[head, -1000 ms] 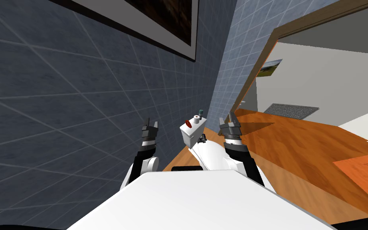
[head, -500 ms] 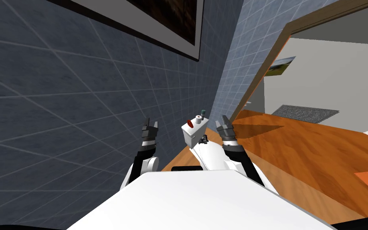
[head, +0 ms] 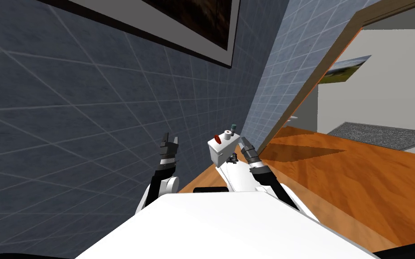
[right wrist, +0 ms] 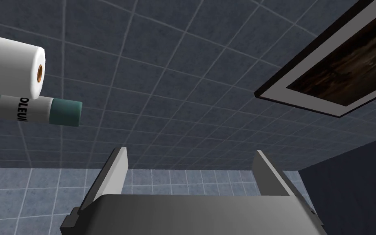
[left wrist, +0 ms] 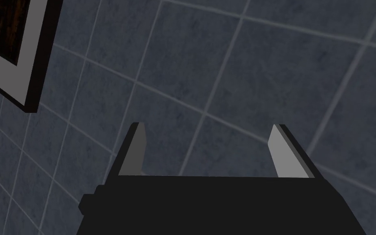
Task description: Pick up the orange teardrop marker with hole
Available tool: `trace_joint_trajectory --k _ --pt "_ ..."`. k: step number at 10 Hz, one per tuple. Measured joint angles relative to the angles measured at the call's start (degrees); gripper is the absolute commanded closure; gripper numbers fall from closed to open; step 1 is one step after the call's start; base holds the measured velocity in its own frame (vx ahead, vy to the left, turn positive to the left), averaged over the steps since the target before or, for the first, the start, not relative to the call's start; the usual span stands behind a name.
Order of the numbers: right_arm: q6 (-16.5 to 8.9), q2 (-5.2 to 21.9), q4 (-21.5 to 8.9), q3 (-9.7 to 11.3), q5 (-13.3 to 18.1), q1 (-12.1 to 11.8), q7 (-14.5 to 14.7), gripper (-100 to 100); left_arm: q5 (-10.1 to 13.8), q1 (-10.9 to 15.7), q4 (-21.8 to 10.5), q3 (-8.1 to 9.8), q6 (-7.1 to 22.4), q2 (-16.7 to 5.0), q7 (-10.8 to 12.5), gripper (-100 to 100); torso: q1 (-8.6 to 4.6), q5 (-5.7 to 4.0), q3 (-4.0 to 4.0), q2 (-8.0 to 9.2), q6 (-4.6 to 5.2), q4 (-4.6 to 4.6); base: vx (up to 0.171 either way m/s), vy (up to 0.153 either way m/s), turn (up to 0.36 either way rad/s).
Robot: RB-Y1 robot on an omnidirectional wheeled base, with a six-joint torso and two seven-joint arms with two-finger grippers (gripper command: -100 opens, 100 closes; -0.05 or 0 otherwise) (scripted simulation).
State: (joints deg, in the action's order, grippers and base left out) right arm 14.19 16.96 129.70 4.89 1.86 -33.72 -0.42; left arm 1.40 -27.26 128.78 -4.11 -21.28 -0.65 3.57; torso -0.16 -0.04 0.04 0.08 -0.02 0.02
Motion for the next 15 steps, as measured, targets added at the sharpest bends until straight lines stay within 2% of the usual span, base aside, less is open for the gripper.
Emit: trace_joint_trajectory --k 4,6,8,12,13,15 --pt "-2.6 5.9 -3.4 1.2 -0.5 -0.3 0.5 -100 0.0 0.0 0.0 0.0 0.0 0.0 0.0 0 0.06 0.02 -0.02 -0.04 0.04 0.0 -0.014 -0.018 0.144" --pt "-3.9 9.8 -5.0 1.9 -0.8 -1.5 0.8 -100 0.0 0.0 0.0 0.0 0.0 0.0 0.0 0 0.02 0.01 -0.02 -0.03 0.02 0.0 -0.021 -0.024 0.213" --pt "-6.4 13.1 -6.6 3.0 -0.8 -1.3 1.2 -100 0.0 0.0 0.0 0.01 0.0 0.0 0.0 0 0.06 0.01 -0.03 -0.06 0.04 -0.01 -0.009 -0.009 0.118" --pt "-8.5 19.8 -9.9 4.6 -0.7 -2.5 1.7 -100 0.0 0.0 0.0 0.0 0.0 0.0 0.0 0 0.13 0.03 -0.06 -0.11 0.02 -0.02 -0.004 0.003 0.186" --pt "-9.2 21.3 -10.4 5.0 -0.4 -3.5 1.9 -100 0.0 0.0 0.0 0.0 0.0 0.0 0.0 0 0.16 0.04 -0.06 -0.12 0.02 -0.02 0.002 0.005 0.051" --pt "-9.9 24.2 -11.9 5.4 -0.2 -3.6 1.9 -100 0.0 0.0 0.0 0.0 0.0 0.0 0.0 0 0.17 0.04 -0.07 -0.14 0.03 -0.02 0.006 0.013 0.093"
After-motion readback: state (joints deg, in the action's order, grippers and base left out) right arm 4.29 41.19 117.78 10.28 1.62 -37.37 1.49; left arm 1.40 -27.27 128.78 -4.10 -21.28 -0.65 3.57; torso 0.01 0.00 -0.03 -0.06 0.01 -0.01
